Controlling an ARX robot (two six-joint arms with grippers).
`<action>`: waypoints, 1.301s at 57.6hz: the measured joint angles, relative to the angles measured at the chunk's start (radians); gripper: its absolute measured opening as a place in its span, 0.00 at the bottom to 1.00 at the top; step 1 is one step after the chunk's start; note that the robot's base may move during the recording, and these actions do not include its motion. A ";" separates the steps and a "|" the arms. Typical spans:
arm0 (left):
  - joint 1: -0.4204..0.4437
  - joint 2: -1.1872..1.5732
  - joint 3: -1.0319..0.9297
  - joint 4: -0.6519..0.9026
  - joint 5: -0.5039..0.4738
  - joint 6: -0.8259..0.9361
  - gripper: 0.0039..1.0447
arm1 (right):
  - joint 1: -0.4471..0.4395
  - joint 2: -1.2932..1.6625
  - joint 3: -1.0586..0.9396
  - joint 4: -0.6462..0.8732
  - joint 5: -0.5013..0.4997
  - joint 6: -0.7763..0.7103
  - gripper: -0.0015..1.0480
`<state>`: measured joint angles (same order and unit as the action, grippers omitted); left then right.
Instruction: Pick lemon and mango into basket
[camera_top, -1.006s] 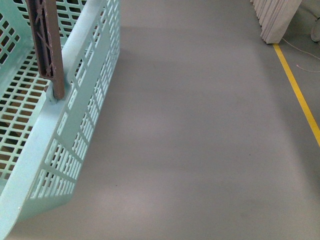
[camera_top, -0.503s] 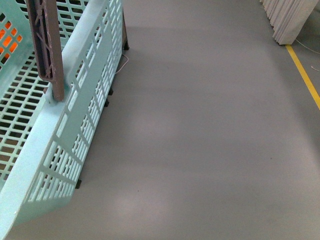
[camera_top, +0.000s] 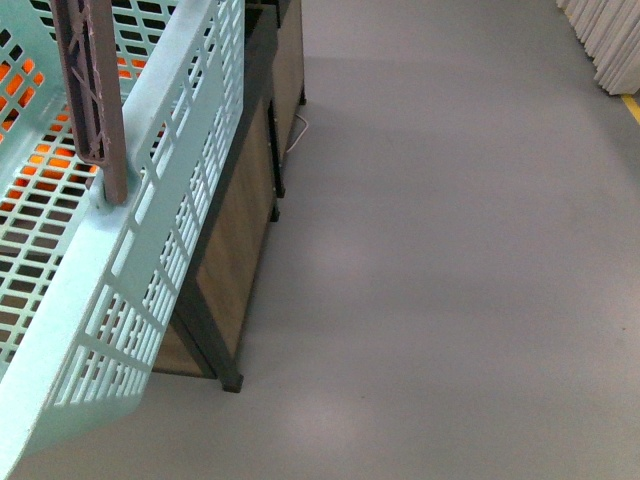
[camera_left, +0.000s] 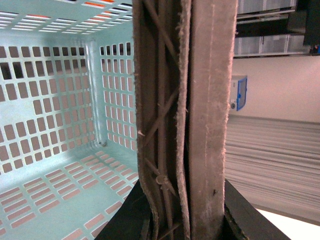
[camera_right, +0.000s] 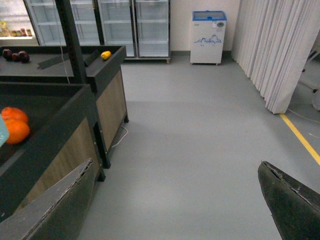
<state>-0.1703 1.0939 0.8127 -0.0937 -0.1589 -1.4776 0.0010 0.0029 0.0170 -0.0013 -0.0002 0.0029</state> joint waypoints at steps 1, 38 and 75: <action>0.000 0.000 0.000 0.000 0.000 0.000 0.18 | 0.000 0.000 0.000 0.000 0.001 0.000 0.92; 0.002 0.000 0.000 0.000 0.000 0.000 0.18 | 0.000 0.001 0.000 0.000 0.000 0.000 0.92; 0.002 0.000 0.000 0.000 -0.001 0.000 0.18 | 0.000 0.000 0.000 -0.001 0.001 0.000 0.92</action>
<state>-0.1684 1.0935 0.8124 -0.0940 -0.1596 -1.4776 0.0013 0.0029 0.0170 -0.0025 0.0006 0.0032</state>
